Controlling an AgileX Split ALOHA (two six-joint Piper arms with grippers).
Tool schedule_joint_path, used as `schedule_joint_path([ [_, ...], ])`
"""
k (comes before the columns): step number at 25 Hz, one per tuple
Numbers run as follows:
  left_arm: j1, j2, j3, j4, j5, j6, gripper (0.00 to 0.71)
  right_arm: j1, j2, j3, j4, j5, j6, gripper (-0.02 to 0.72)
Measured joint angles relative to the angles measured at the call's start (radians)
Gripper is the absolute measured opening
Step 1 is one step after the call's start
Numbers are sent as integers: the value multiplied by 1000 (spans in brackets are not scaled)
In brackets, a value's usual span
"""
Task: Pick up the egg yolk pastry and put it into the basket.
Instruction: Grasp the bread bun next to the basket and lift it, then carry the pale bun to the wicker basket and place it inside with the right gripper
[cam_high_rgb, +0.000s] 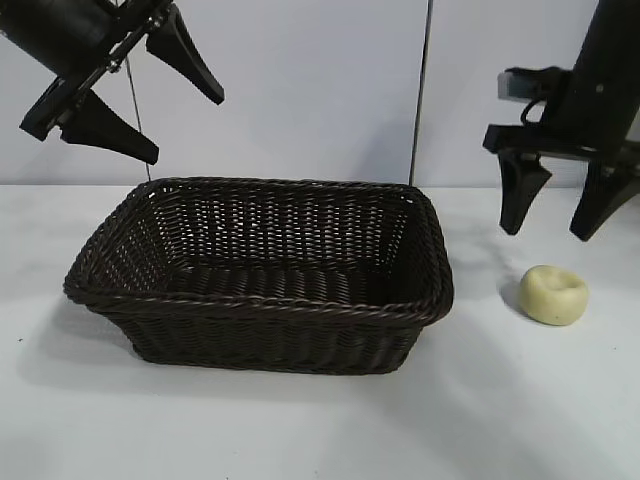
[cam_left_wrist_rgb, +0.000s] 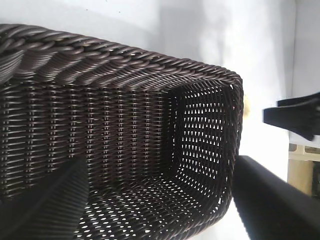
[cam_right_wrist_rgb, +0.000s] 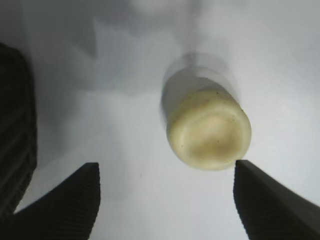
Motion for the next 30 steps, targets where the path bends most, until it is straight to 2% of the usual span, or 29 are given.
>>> schedule_joint_path([
  [4, 0, 0, 0, 0, -1, 2, 571, -9, 25, 0, -23, -10, 4, 537],
  [7, 0, 0, 0, 0, -15, 2, 571, -12, 27, 0, -74, -12, 34, 507],
  [10, 0, 0, 0, 0, -22, 2, 571, -12, 28, 0, -113, -11, 57, 342],
  [13, 0, 0, 0, 0, -23, 2, 571, -17, 28, 0, -122, -1, 60, 121],
  [15, 0, 0, 0, 0, -23, 2, 571, -20, 28, 0, -117, 9, 57, 64],
  [21, 0, 0, 0, 0, -23, 3, 571, -20, -6, 2, -58, 14, 26, 33],
  [27, 0, 0, 0, 0, -23, 3, 571, -17, -159, 5, -5, 30, -19, 31],
  [30, 0, 0, 0, 0, -22, 3, 571, -17, -250, 5, 84, 37, -34, 31],
])
